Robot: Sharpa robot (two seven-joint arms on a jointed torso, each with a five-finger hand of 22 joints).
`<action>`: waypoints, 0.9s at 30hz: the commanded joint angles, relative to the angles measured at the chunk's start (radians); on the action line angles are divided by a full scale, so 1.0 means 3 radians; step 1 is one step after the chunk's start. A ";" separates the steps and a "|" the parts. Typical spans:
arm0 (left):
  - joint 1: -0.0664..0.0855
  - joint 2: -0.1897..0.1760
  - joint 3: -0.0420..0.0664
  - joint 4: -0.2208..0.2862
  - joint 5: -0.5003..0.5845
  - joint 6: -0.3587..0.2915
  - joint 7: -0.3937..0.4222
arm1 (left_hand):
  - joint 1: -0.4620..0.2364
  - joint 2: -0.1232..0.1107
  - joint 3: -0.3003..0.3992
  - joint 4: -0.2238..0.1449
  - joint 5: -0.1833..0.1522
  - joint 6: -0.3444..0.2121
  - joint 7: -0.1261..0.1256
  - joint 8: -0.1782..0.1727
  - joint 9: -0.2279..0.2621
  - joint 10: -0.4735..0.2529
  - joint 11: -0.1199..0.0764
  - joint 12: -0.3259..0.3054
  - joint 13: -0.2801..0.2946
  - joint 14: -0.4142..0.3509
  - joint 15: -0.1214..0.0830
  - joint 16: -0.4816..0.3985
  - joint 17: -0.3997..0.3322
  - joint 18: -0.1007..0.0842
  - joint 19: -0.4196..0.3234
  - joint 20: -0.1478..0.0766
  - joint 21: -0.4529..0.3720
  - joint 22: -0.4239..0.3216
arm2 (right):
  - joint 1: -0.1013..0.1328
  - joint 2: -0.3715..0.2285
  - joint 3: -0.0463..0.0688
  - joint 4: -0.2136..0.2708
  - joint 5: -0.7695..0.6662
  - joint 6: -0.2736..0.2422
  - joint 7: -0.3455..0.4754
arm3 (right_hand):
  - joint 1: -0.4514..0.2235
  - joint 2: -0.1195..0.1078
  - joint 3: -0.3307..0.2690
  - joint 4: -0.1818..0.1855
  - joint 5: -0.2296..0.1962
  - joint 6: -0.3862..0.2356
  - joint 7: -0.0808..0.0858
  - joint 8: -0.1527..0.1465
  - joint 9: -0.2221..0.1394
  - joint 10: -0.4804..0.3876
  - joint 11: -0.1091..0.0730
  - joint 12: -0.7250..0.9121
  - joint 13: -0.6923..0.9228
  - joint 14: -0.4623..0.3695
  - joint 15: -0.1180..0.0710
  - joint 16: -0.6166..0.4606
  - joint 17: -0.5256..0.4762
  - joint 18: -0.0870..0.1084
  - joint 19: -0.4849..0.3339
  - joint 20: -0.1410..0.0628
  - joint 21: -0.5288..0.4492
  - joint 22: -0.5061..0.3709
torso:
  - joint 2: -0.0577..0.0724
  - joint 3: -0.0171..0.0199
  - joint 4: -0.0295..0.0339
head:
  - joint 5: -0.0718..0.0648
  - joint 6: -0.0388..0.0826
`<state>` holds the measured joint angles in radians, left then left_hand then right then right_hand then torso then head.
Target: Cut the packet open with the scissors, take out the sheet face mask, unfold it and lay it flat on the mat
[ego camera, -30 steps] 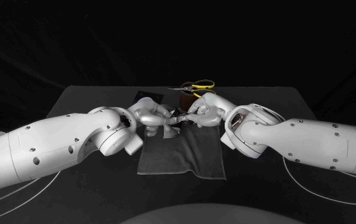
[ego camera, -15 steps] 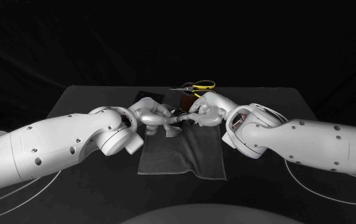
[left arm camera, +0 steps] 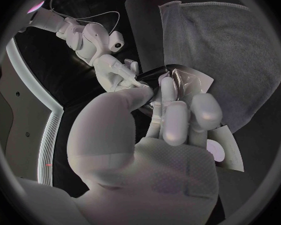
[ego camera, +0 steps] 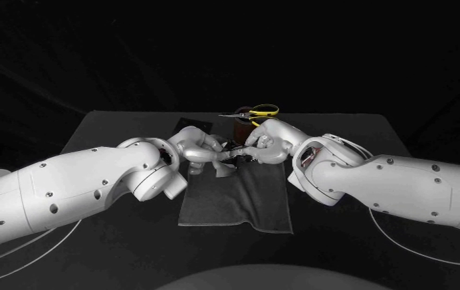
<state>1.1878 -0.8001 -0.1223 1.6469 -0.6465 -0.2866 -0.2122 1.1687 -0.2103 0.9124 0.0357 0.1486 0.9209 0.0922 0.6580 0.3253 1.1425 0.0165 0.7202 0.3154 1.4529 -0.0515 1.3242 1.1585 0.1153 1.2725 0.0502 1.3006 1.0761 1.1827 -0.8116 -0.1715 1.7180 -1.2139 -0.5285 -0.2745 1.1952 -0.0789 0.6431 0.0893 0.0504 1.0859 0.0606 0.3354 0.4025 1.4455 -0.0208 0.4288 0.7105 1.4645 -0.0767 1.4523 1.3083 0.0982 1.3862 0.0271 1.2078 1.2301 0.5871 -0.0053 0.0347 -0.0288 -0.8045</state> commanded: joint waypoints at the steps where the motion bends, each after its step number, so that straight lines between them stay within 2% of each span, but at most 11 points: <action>1: -0.0002 -0.0029 -0.0005 -0.0022 -0.0188 0.0026 -0.0069 | -0.0014 0.0014 0.0304 -0.0287 0.0021 0.0028 0.0005 0.0124 0.0005 0.0016 0.0000 0.0018 -0.0002 0.0024 0.0002 0.0015 -0.0005 -0.0028 0.0019 -0.0001 0.0020 0.0006 | 0.0005 -0.0039 0.0005 -0.0041 -0.0183 -0.0026 -0.0120 | 0.0050 0.0031 0.0203 -0.0221 -0.0003 0.0004 -0.0010 0.0056 0.0088 0.0033 -0.0003 -0.0003 0.0005 0.0231 -0.0019 0.0032 0.0322 -0.0042 0.0032 0.0005 0.0038 0.0027 | 0.0001 0.0003 0.0001 | -0.0008 -0.0007; 12: -0.0002 -0.0074 -0.0005 -0.0058 -0.0483 0.0093 -0.0086 | -0.0013 0.0014 0.0326 -0.0310 0.0028 0.0046 -0.0007 0.0137 -0.0004 0.0047 -0.0013 0.0024 -0.0003 0.0046 -0.0010 0.0039 0.0036 -0.0050 0.0086 -0.0007 0.0085 0.0112 | 0.0005 -0.0113 0.0005 -0.0076 -0.0325 0.0091 -0.0190 | 0.0065 0.0023 0.0220 -0.0267 -0.0001 0.0014 -0.0015 0.0075 0.0093 0.0060 -0.0009 -0.0001 0.0007 0.0246 -0.0024 0.0074 0.0384 -0.0059 0.0072 0.0001 0.0114 0.0102 | -0.0002 0.0002 0.0000 | -0.0012 -0.0017; 27: -0.0002 -0.0093 -0.0006 -0.0076 -0.0685 0.0082 -0.0115 | -0.0036 -0.0016 0.0373 -0.0343 0.0110 0.0083 -0.0025 0.0161 -0.0023 0.0092 -0.0030 0.0033 -0.0004 0.0088 -0.0028 0.0100 0.0136 -0.0073 0.0158 -0.0016 0.0162 0.0229 | 0.0004 -0.0159 0.0005 -0.0079 -0.0508 0.0152 -0.0286 | 0.0062 0.0018 0.0238 -0.0302 0.0003 0.0033 -0.0023 0.0102 0.0099 0.0102 -0.0016 0.0077 0.0063 0.0267 -0.0026 0.0134 0.0473 -0.0077 0.0113 -0.0002 0.0194 0.0180 | 0.0000 0.0000 0.0004 | -0.0019 -0.0021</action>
<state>1.1882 -0.8083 -0.1207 1.6441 -0.8064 -0.2628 -0.2042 1.1514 -0.2219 0.9140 0.0372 0.1782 0.9386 0.0826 0.6737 0.3165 1.1622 0.0107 0.7241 0.3154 1.4634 -0.0552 1.3476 1.1985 0.0994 1.3152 0.0464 1.3427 1.1440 1.1821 -0.8362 -0.1702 1.7221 -1.3323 -0.4750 -0.2712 1.1993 -0.0830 0.6373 0.0836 0.0484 1.0877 0.0549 0.3472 0.4029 1.4599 -0.0252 0.4483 0.7287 1.4667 -0.0789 1.4862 1.3076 0.0840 1.4131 0.0252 1.2635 1.2854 0.5867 -0.0053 0.0355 -0.0345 -0.8113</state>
